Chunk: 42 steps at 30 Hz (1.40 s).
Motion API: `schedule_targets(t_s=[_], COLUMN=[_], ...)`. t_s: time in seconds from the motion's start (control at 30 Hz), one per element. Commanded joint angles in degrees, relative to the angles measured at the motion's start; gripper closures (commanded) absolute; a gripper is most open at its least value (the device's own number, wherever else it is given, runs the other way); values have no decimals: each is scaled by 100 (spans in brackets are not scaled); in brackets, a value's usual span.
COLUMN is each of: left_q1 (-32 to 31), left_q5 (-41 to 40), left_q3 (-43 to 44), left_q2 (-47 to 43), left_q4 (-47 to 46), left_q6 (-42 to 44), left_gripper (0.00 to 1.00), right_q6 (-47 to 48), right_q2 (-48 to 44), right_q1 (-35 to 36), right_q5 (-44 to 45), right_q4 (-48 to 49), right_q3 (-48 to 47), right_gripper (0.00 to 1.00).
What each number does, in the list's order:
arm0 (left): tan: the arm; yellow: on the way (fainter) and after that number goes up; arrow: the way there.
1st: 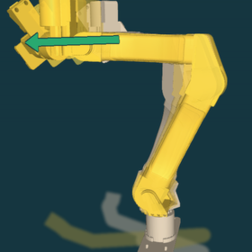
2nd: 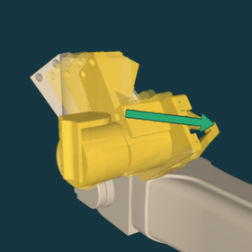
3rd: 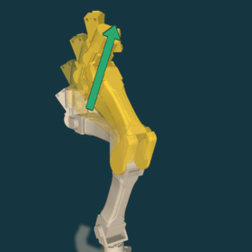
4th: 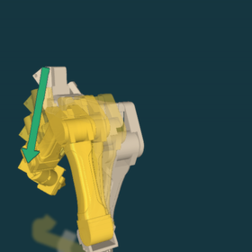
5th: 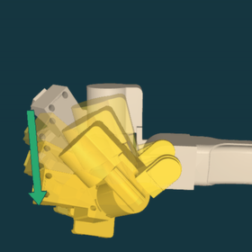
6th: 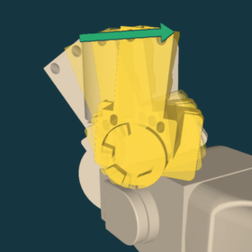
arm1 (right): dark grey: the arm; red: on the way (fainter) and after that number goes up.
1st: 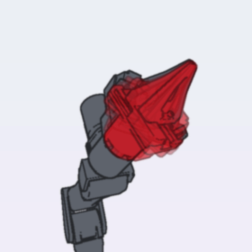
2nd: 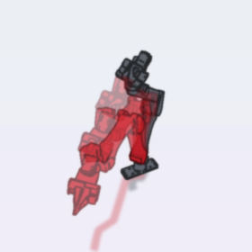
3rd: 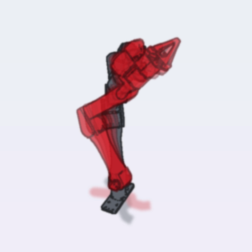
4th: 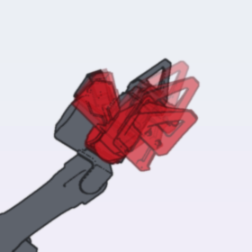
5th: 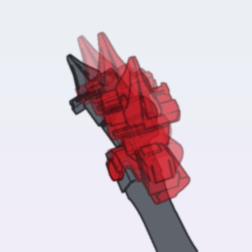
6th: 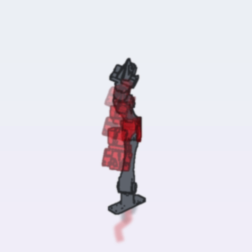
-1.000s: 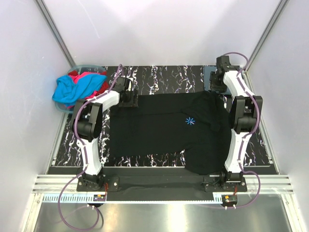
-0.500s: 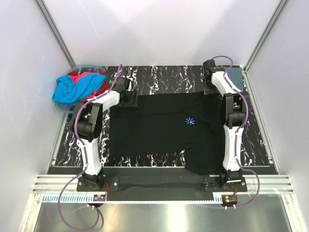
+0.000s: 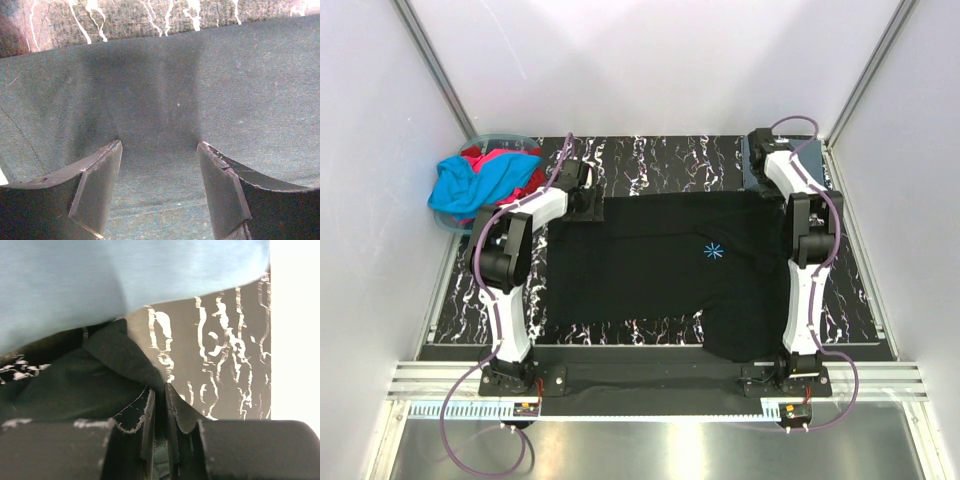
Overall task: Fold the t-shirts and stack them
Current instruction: Fold the tshirt
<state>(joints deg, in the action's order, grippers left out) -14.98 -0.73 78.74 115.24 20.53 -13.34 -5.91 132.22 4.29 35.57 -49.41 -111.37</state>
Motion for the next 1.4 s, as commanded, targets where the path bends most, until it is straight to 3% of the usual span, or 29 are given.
schedule_targets(t_s=[0.0,0.1,0.23,0.43,0.73,0.93,1.03,1.27,1.37], left_q1=[74,66,66,66,92,136,127,145,154], left_q5=[-226,-226,-226,-226,-217,-190,-190,-190,-199], left_q3=[-8,-8,10,45,133,177,194,212,212], left_q2=[-72,-72,-54,-28,69,104,121,130,130], left_q4=[223,232,232,258,346,390,399,416,407], left_q6=[60,60,60,69,51,42,42,60,42], left_gripper=[31,31,31,31,31,31,31,30,30], right_q6=[-296,-358,-516,-1007,-1755,-2440,-2660,-4389,-4436], right_q2=[-759,-1066,-1427,-1322,-1726,-1709,-1533,-1401,-1383], right_q1=[-245,-394,-921,-1430,-2143,-2495,-2556,-2793,-2855], right_q5=[293,-408,-2372,-3737,-6040,-7018,-7457,-8654,-8646], right_q4=[334,729,1187,1354,2523,3560,3982,6781,6910], right_q3=[167,492,836,950,1899,2418,2532,3550,3640], right_gripper=[82,84,83,82,88,85,92,90,86])
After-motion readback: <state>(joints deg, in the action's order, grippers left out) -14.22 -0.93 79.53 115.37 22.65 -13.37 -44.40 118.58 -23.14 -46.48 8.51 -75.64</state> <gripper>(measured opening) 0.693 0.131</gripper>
